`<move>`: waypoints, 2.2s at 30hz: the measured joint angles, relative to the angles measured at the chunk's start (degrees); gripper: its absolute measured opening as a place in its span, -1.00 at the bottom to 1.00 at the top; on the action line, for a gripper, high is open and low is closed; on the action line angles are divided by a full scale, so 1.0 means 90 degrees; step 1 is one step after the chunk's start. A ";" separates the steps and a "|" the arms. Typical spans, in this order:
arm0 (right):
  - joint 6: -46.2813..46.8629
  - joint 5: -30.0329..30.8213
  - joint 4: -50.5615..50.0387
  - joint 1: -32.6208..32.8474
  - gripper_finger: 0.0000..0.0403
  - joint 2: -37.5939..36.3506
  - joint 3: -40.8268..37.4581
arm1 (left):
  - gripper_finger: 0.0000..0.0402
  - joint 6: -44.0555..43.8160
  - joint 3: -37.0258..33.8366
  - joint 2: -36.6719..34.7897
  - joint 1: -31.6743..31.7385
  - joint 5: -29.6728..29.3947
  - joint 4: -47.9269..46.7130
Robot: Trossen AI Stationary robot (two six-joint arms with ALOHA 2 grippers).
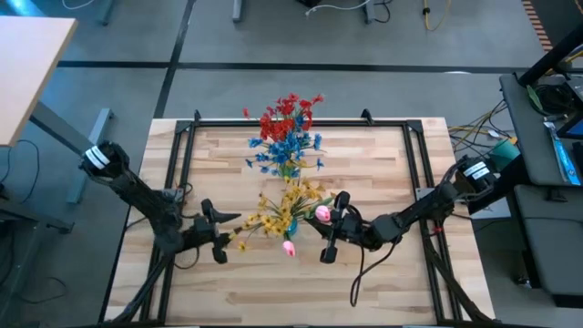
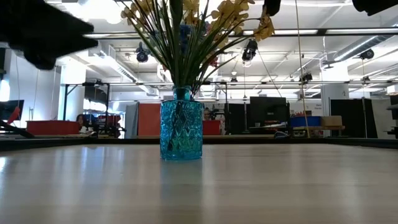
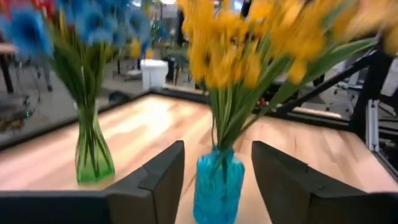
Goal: Sort flowers into vase by color
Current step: Put the pink flower into the blue vase
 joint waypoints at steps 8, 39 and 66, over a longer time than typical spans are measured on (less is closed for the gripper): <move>-0.0115 0.0001 -0.0163 0.0000 -0.95 -0.0002 0.0196 | 0.26 -0.1095 0.0114 0.1430 0.0202 -0.0023 0.0516; 0.0401 0.0061 -0.1909 -0.0022 -0.95 -0.0007 0.0869 | 0.64 -0.0952 0.1461 0.5069 0.1587 0.1712 0.3018; 0.0449 0.0061 -0.2076 -0.0022 -0.95 -0.0007 0.0862 | 0.65 -0.0363 0.1732 0.5856 0.2295 0.2080 0.3281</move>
